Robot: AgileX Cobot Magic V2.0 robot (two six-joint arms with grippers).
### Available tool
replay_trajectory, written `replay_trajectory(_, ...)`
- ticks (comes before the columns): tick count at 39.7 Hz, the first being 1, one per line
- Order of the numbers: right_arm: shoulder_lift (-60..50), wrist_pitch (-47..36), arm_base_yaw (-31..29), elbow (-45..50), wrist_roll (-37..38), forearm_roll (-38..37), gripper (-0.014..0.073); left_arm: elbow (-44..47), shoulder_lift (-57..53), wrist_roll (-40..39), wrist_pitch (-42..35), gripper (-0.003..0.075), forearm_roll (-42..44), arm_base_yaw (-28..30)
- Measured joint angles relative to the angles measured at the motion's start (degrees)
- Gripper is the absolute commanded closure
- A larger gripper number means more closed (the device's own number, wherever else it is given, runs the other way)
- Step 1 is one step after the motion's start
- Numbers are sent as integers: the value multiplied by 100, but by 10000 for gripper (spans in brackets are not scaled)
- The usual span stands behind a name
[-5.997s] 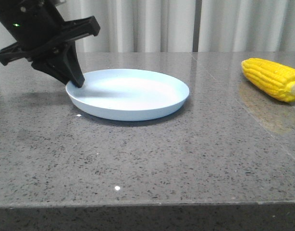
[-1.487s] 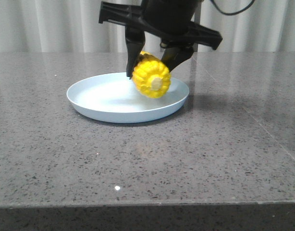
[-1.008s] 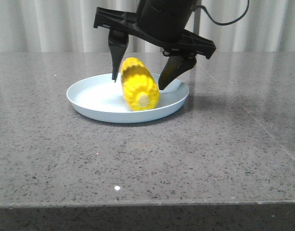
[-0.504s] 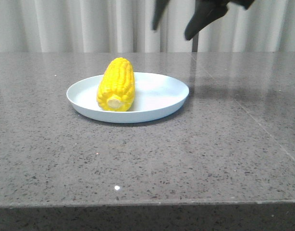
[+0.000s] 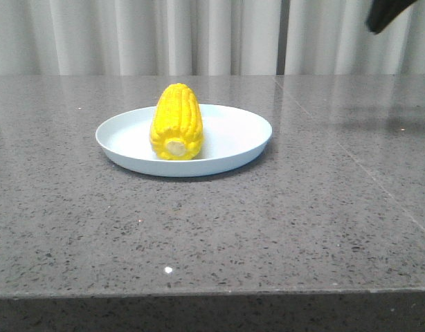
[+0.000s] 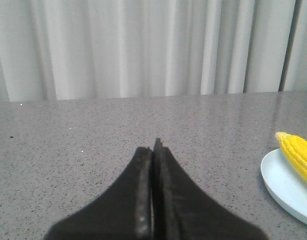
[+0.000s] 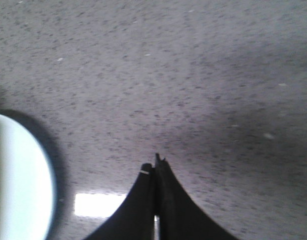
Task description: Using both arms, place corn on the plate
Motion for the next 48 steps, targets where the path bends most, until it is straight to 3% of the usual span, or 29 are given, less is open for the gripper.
replay_trajectory(9, -925, -445, -133, 1045, -173, -505, 662, 0, 0, 0, 0, 741, 0, 0)
replay_trajectory(22, -3506, -2406, -133, 4126, -186, -1080, 662, 0, 0, 0, 0, 741, 0, 0)
replay_trajectory(29, -5223, -3077, -133, 5599, -186, -1119, 662, 0, 0, 0, 0, 741, 0, 0)
replay_trajectory(39, -7112, -3295, -133, 6412, -188, -1119, 662, 0, 0, 0, 0, 741, 0, 0)
replay_trajectory(48, -7501, -3329, -133, 6463, -188, -1123, 662, 0, 0, 0, -3, 741, 0, 0)
